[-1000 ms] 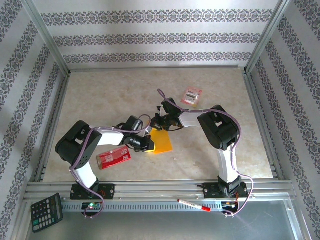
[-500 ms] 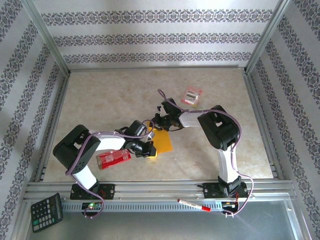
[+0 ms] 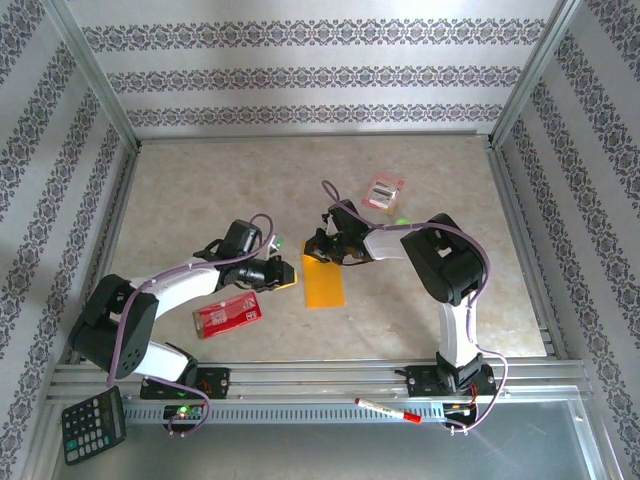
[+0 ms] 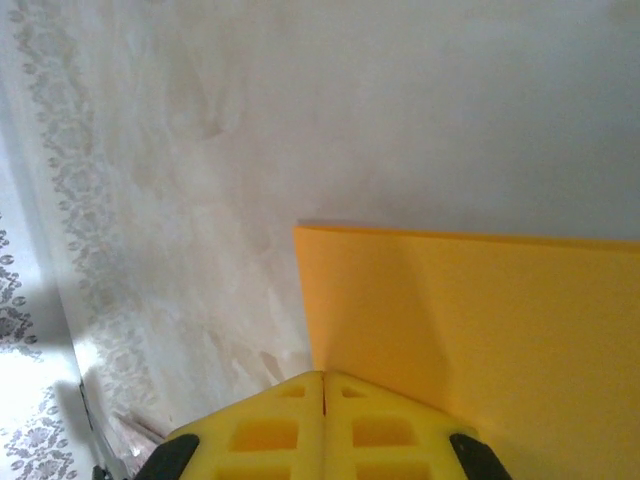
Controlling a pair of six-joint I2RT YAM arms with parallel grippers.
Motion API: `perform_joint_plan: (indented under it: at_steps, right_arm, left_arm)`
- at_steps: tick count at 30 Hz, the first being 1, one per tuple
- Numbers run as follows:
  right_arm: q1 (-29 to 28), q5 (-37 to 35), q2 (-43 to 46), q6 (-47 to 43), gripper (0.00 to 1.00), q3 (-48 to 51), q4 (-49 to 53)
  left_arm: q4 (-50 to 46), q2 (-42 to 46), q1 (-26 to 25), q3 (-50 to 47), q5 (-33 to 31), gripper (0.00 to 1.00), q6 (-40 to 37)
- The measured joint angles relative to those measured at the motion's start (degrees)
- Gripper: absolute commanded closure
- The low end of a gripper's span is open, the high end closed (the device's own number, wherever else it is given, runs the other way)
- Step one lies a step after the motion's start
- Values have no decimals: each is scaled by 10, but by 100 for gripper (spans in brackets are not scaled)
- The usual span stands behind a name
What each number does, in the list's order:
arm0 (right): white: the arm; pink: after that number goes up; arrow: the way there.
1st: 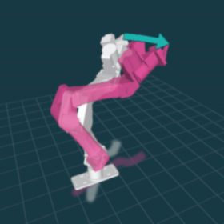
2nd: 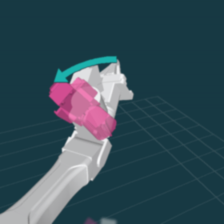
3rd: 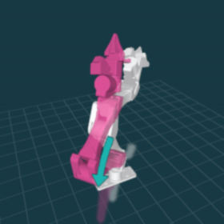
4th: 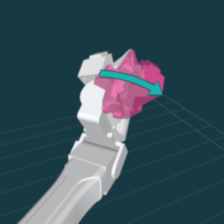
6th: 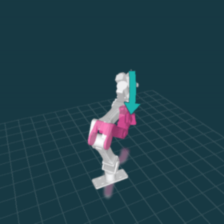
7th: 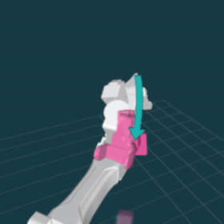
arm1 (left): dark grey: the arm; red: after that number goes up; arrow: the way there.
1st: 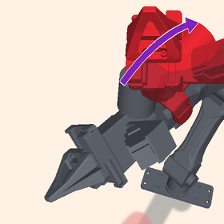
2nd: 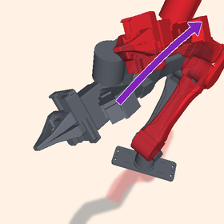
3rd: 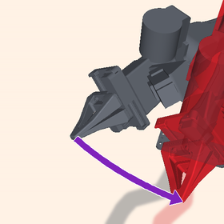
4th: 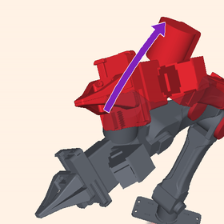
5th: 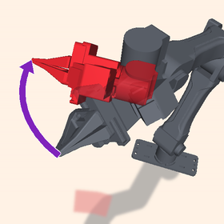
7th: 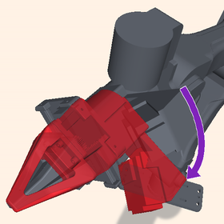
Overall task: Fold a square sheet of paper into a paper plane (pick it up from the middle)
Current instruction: First fold in half a square sheet of paper at the center of the table.
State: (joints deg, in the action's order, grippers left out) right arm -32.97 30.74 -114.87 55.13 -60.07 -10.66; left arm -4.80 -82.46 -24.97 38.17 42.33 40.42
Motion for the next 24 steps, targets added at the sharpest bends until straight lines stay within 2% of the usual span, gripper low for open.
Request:
perform_joint_plan:
  at_steps: [3,7,14,17,24]
  right_arm:
    - [6,-2,20,7,92,14,-2]
    - [22,-6,103,-6,80,62,2]
    - [48,-35,276,-83,65,159,82]
    - [28,-47,308,-103,54,193,113]
    - [-11,-72,342,-116,50,249,154]
  left_arm:
    - [-14,-15,3,15,-2,79,0]
    - [-20,-43,3,42,-2,76,0]
    - [-22,-145,2,126,-4,87,-1]
    - [-29,-193,2,167,-13,92,-8]
    - [-51,-268,2,234,-26,100,-34]
